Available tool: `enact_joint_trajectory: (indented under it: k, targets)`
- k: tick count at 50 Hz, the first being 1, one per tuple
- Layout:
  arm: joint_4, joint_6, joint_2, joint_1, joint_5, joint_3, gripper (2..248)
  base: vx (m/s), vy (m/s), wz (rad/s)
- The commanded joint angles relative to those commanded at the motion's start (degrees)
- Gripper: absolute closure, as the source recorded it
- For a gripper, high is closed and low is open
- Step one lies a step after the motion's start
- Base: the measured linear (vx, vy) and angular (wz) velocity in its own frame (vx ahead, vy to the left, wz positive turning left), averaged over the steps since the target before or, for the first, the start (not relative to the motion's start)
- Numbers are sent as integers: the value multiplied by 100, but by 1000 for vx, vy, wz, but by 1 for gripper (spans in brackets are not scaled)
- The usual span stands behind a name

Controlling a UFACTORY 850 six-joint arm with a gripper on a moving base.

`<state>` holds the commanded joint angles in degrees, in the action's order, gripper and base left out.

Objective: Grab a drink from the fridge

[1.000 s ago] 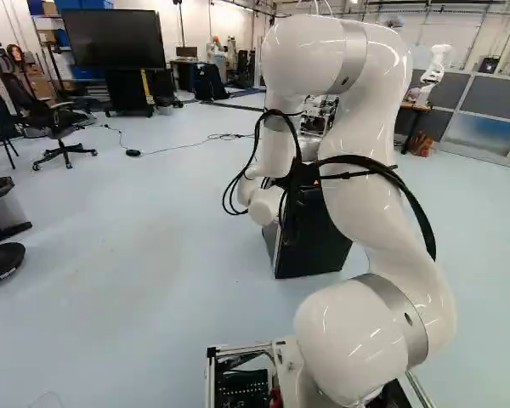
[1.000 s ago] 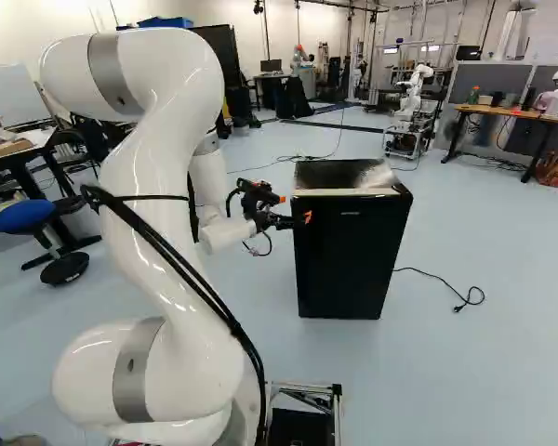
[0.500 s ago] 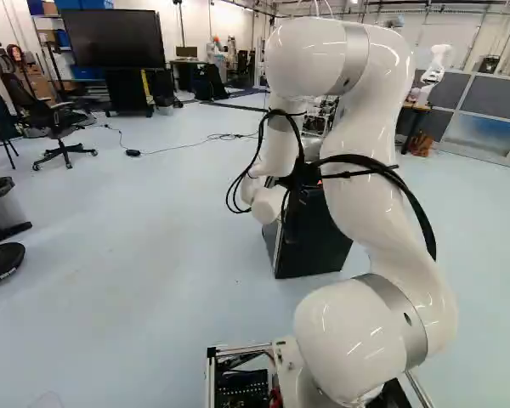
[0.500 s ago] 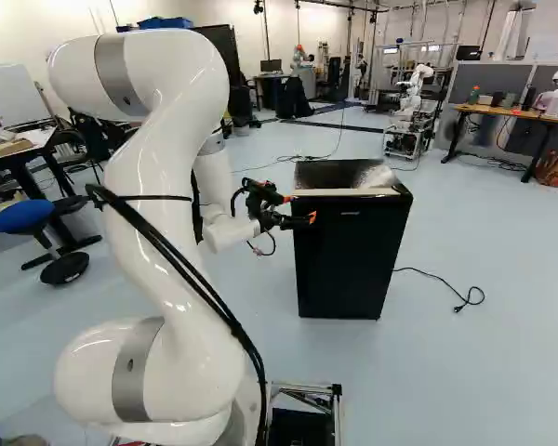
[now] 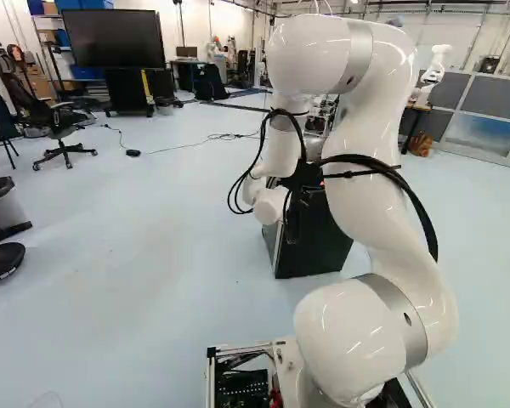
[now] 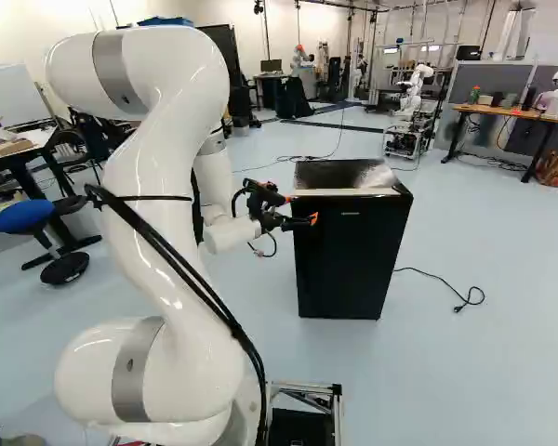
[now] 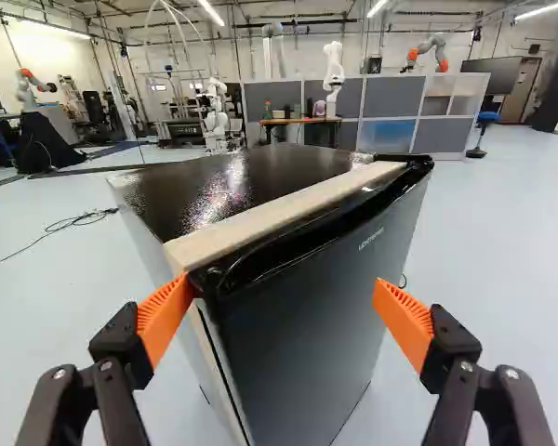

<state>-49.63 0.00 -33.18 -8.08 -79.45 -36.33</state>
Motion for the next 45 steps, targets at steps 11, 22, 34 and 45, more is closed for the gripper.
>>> enact_joint_trajectory:
  k: [11, 22, 34, 45]
  targets:
    - [0, 0, 67, -8, 0, 106, 3, 0, 0, 0]
    - [0, 0, 140, -18, 0, 222, 3, 0, 0, 0]
    - [0, 0, 222, -29, 0, 350, 3, 0, 0, 0]
    - [0, 0, 336, -83, 0, 529, 3, 0, 0, 0]
